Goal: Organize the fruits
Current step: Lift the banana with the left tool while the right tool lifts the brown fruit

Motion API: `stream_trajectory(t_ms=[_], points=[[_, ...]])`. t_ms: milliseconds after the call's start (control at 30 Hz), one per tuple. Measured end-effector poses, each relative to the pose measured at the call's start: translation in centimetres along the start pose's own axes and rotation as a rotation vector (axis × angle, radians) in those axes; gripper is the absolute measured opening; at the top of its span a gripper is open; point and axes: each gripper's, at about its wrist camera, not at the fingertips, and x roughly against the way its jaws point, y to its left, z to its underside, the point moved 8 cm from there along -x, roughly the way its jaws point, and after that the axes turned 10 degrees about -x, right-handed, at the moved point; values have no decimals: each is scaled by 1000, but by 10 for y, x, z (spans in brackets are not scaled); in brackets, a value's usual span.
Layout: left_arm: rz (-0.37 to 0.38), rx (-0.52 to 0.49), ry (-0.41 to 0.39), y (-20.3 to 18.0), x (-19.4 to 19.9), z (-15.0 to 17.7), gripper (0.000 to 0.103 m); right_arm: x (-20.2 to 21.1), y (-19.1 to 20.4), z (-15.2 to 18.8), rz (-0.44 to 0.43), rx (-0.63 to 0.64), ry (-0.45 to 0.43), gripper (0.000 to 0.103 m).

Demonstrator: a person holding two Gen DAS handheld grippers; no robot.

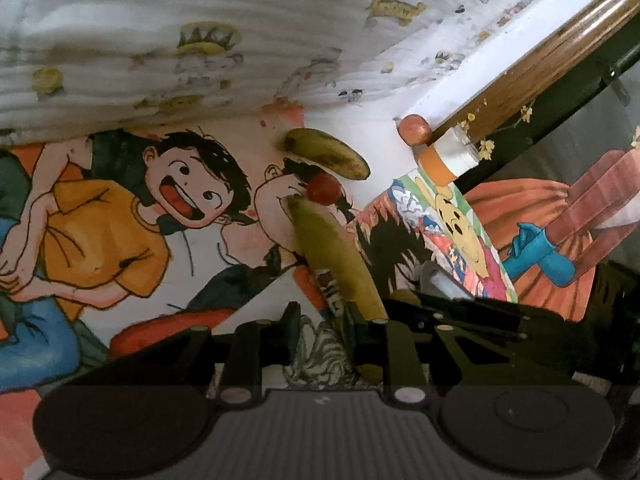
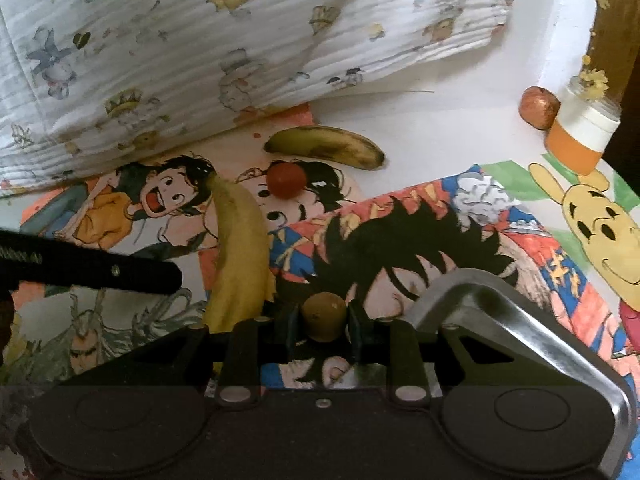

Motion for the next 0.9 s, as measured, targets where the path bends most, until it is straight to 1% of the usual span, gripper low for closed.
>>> stream_trajectory(t_ms=[33, 100, 200, 333, 400, 433, 533, 600, 667, 767, 900], points=[[7, 6, -2, -1, -1, -1, 34, 1, -1, 0, 6, 3, -4, 28], [17, 16, -8, -3, -3, -4, 37, 3, -3, -1, 16, 9, -14, 28], [15, 21, -15, -7, -8, -9, 46, 4, -6, -4, 41, 29, -33, 28], [-2, 21, -4, -12, -23, -16, 49, 2, -9, -5, 49, 35, -37, 28], [-31, 14, 27, -14, -32, -16, 50, 0, -9, -4, 49, 36, -35, 28], [-38, 7, 17, -16, -33, -17, 50, -1, -10, -4, 49, 36, -32, 28], [-68, -25, 19, -20, -39, -17, 48, -4, -11, -2, 48, 29, -27, 28], [-105, -71, 18, -24, -41, -17, 46, -5, -12, -1, 43, 23, -28, 28], [-124, -114, 13, -28, -42, -16, 45, -5, -11, -1, 43, 22, -28, 28], [-134, -141, 7, -30, -43, -14, 44, -4, -10, 0, 42, 22, -28, 28], [-104, -100, 7, -26, -40, -15, 41, 0, -7, 1, 38, 17, -42, 28]])
